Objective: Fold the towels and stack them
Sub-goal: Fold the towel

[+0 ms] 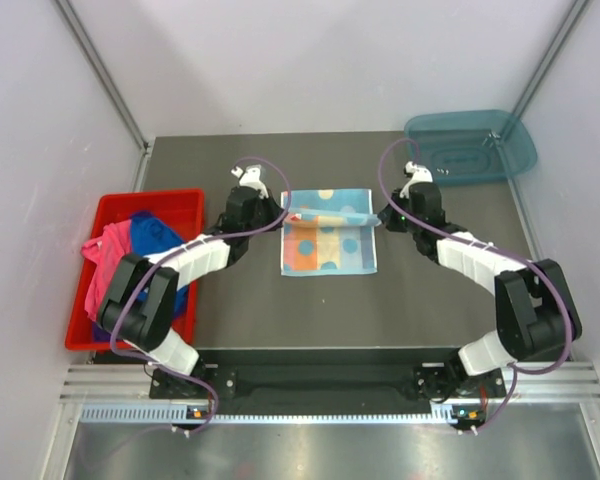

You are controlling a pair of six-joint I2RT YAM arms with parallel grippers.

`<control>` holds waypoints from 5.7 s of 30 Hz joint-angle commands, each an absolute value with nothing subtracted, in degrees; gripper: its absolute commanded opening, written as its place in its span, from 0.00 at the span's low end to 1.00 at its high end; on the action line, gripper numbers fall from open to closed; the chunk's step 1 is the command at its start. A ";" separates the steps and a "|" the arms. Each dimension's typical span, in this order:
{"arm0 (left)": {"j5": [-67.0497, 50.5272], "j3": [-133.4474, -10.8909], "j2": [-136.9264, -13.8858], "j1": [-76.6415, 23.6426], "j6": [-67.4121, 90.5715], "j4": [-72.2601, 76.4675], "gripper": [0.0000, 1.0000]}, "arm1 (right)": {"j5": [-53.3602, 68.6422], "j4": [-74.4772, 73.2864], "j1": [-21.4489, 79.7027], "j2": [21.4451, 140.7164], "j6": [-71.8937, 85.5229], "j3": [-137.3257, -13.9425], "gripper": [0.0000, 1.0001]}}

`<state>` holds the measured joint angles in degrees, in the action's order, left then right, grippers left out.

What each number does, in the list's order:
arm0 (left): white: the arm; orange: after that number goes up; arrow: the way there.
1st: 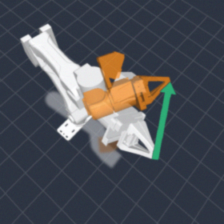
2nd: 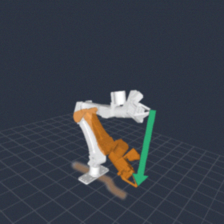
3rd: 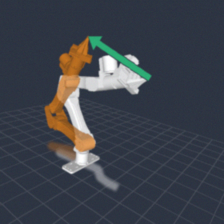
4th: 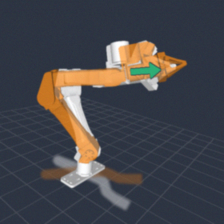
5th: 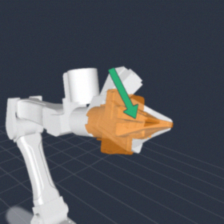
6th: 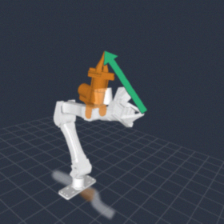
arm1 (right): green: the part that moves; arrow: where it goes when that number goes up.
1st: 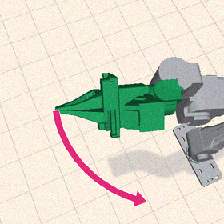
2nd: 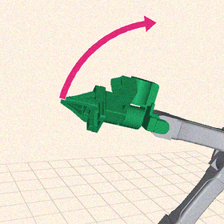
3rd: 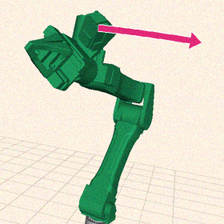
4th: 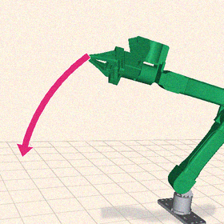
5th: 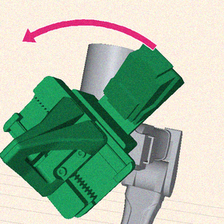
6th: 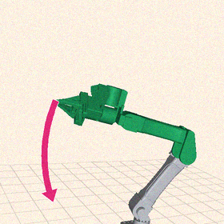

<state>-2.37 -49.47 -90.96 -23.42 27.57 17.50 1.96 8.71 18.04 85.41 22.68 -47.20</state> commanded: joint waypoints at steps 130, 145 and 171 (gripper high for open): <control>2.37 -80.78 -124.10 -23.29 30.93 5.27 0.17 | 19.77 32.94 16.53 128.41 52.99 -75.42 0.09; 1.67 -79.89 -123.14 -21.62 32.17 5.89 0.19 | 23.11 29.71 10.64 125.07 46.94 -75.05 0.13; 3.60 -85.00 -118.74 -19.95 22.15 0.26 0.38 | 14.60 3.87 11.07 114.17 25.76 -82.27 0.32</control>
<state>3.51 -84.23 -122.74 -20.01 24.80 0.62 17.76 6.76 10.96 119.02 30.52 -82.52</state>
